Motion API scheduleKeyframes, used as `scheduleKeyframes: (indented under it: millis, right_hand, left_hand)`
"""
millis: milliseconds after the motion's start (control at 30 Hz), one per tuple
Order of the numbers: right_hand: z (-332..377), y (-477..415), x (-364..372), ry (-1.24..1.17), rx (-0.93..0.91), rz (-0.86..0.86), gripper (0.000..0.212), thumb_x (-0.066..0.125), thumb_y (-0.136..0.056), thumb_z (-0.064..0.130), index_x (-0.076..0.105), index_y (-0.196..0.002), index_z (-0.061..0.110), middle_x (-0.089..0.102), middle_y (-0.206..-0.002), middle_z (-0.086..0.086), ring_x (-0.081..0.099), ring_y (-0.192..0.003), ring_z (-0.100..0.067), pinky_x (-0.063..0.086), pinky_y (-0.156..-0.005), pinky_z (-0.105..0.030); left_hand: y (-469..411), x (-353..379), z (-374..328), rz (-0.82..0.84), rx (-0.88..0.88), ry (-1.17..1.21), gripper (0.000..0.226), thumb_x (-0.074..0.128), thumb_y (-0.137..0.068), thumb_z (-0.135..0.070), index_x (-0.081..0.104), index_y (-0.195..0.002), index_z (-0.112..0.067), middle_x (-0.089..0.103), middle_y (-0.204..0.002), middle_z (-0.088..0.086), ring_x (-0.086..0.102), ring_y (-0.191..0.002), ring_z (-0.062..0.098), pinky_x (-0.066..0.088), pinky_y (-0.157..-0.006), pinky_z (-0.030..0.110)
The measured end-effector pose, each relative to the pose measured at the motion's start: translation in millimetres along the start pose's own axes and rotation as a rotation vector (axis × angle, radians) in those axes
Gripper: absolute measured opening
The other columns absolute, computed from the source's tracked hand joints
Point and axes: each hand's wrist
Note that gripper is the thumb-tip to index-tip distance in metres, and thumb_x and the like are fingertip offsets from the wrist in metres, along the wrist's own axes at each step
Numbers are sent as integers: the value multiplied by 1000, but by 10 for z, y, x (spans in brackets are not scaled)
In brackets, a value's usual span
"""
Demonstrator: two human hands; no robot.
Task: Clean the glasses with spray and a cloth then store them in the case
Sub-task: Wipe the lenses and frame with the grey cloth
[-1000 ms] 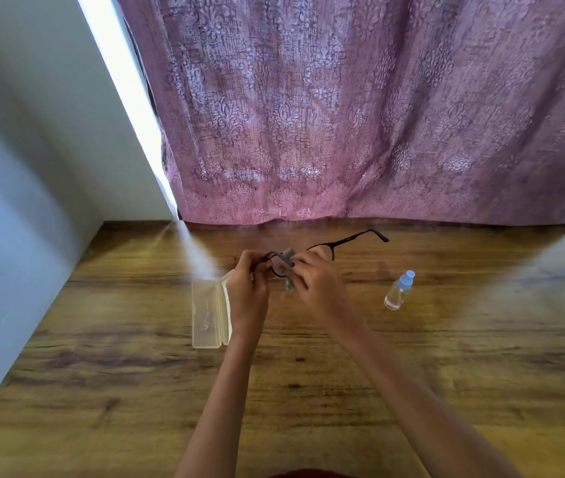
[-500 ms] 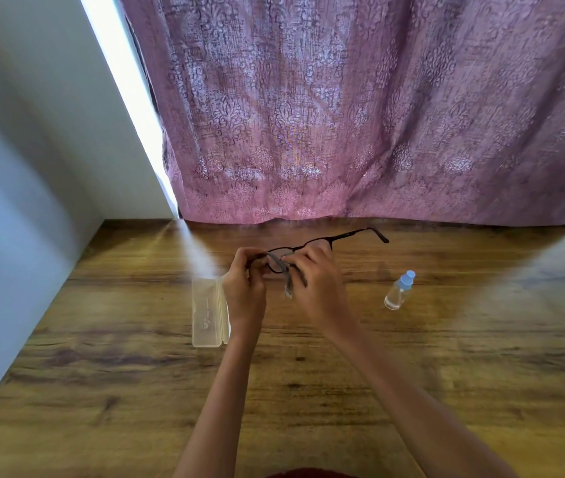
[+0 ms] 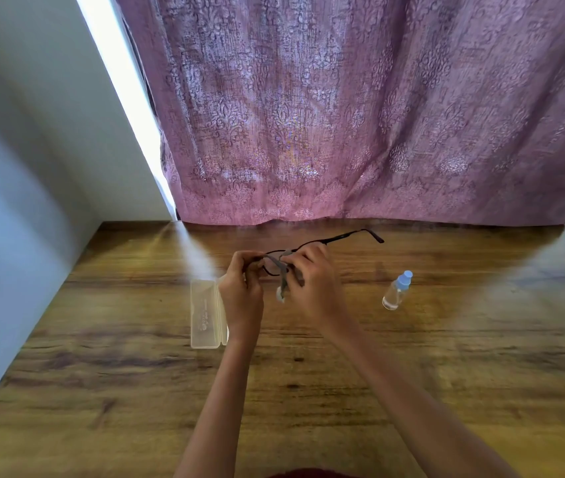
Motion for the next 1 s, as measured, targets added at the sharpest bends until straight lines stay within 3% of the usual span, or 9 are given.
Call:
scheduleKeyframes:
  millis: [133,500,700,900,1000]
  right_hand:
    - [55,86,45,-9,1,-4,12,72,-81,5,71,-93,4,61,-85,-4,53,-87,-17,29,-78,-13]
    - [-13,-81,5,-7,7,28,18,70,-82,4,71,-100,0,60,-88,-8,55,-89,-23,48,-75,-30]
    - [30,102,66,-44,35,-11,16,72,-81,6,70,-97,4,58,-84,-2,52,-77,-10,35,-71,-14]
    - [49,-37,36,-62,8,14,19,71,-82,3,70,-100,4,59,-87,-4,54,-83,-15,37,-75,-17]
    - [6,-83,1,-38,29,23,20,70,-82,4,71,-102,2,60,-88,-6,54,-86,-19,40,-74,-19]
  left_hand:
    - [10,11,14,1,-10,-13,32,46,-85,11,60,-93,-16,64,-79,-11,63,-73,-1,44,-64,7]
    - [-16,-23,35,10,4,-13,31,47,-87,4,59,-91,-24,67,-81,-13,65,-75,5,52,-67,17]
    - [4,16,1,14,11,-47,35,48,-85,8,60,-92,-24,65,-81,-15,64,-75,2,47,-68,11]
    - [27,34,-14,52,-4,-34,38,46,-85,6,58,-91,-29,66,-84,-5,65,-78,11,51,-69,19]
    - [-11,-1,6,17,5,-38,38,44,-84,3,57,-90,-32,66,-82,-10,65,-76,7,53,-68,21]
Point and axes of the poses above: each hand's wrist, its own y-axis away from the middle knuckle, its own x-axis out of the palm, z = x × y
